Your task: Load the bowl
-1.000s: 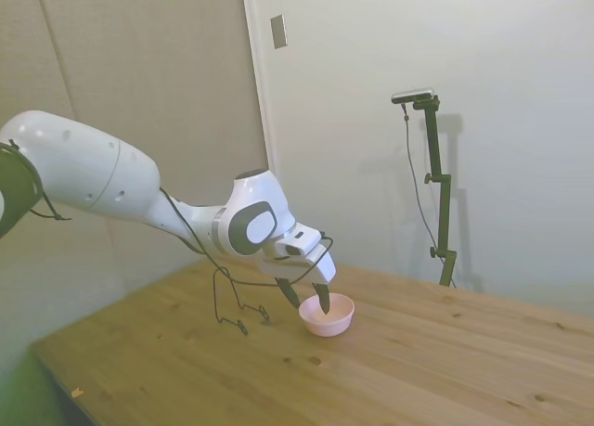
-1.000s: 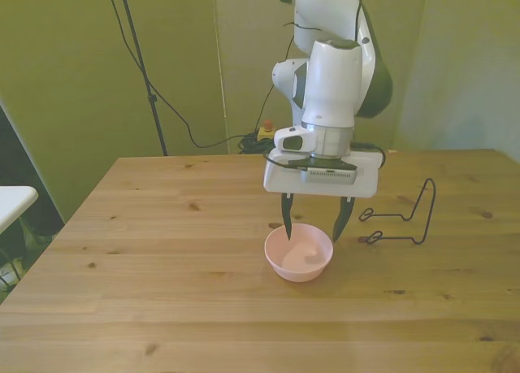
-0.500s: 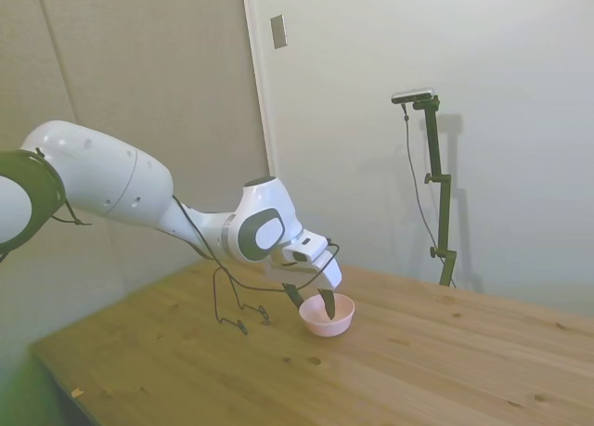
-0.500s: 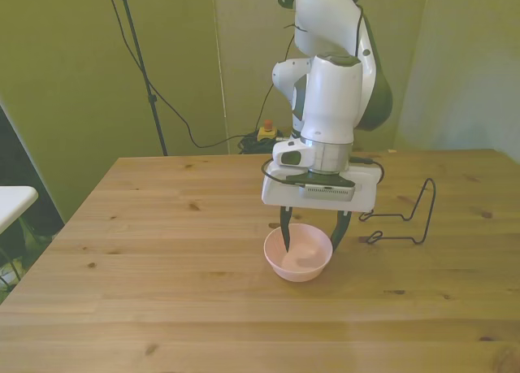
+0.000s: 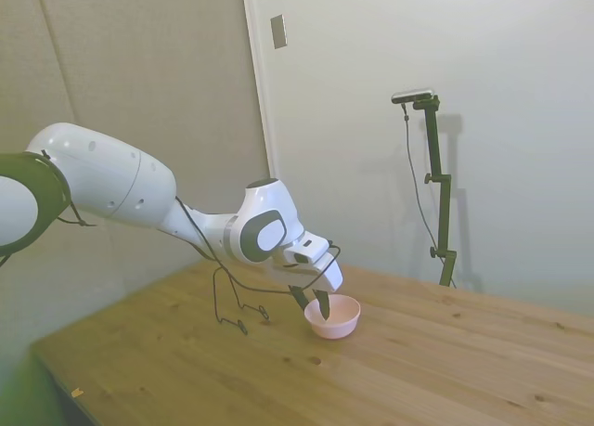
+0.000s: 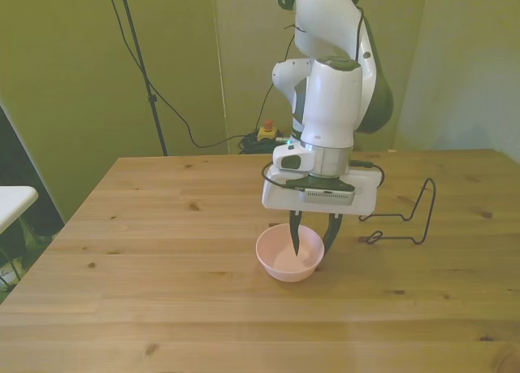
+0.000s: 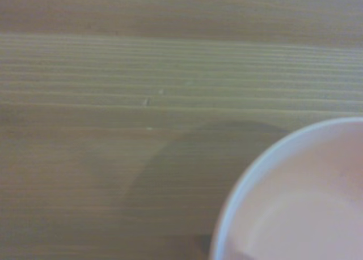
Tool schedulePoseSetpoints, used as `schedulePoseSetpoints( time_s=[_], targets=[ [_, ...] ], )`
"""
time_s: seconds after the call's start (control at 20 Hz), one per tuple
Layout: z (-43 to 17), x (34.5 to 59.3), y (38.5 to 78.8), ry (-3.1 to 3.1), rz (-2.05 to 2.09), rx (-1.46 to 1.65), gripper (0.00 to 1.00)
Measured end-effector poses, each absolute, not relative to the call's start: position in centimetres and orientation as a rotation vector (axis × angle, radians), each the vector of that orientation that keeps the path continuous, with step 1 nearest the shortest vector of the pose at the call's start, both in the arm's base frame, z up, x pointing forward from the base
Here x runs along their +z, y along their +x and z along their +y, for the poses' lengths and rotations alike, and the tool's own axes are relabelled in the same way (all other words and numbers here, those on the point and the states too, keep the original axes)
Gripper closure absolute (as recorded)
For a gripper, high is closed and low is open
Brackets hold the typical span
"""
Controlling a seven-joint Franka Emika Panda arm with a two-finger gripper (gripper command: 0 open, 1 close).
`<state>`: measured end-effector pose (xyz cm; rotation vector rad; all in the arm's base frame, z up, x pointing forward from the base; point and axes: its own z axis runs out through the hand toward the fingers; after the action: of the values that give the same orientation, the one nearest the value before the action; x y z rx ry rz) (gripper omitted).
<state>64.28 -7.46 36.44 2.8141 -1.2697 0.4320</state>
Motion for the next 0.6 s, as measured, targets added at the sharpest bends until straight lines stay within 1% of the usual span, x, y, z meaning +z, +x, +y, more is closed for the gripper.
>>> schedulePoseSetpoints(
  time_s=[0.4, 0.6],
  targets=[
    [-7.2, 36.02, 64.66, 2.823, -1.302, 0.419, 1.0],
    [-7.43, 36.74, 64.93, 2.836, -1.342, 0.418, 1.0]
  ],
)
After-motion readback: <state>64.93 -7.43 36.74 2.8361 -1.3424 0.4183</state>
